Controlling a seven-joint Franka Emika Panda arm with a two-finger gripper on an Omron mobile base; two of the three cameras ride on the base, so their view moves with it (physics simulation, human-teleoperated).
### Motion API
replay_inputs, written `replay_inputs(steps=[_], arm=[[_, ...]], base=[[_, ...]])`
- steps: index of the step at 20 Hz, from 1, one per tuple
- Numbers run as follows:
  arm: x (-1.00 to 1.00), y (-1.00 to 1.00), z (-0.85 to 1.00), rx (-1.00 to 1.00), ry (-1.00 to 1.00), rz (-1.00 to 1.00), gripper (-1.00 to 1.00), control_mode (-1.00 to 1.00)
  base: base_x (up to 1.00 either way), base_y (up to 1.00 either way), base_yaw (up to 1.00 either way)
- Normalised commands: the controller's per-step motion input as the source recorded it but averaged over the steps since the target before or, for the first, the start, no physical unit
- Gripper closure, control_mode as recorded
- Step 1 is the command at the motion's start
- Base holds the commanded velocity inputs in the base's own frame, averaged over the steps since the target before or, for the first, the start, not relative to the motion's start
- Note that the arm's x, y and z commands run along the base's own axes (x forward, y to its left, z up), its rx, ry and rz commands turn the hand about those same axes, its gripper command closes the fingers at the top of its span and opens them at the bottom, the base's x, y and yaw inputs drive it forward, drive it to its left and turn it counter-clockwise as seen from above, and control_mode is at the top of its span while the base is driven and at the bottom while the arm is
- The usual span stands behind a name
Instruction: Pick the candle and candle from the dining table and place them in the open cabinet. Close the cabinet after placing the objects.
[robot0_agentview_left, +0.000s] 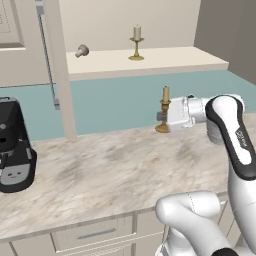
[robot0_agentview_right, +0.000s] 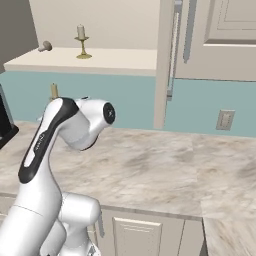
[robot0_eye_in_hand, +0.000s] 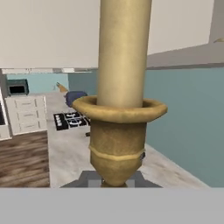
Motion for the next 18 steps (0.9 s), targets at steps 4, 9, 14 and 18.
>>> replay_inputs(steps=[4, 9, 14, 18], arm=[[-0.07, 0.00, 0.41, -0.15, -0.03, -0.13, 1.00, -1.00], [-0.11, -0.02, 0.21, -0.05, -0.06, -0.13, 1.00, -1.00], [-0.25, -0.08, 0.10, 0.00, -0.15, -0.10, 1.00, -1.00], [-0.13, -0.08, 0.27, 0.00, -0.11, -0.23, 1.00, -1.00]], base=[[0.00, 0.00, 0.00], [0.00, 0.00, 0.00], [0.00, 0.00, 0.00], [0.00, 0.00, 0.00]])
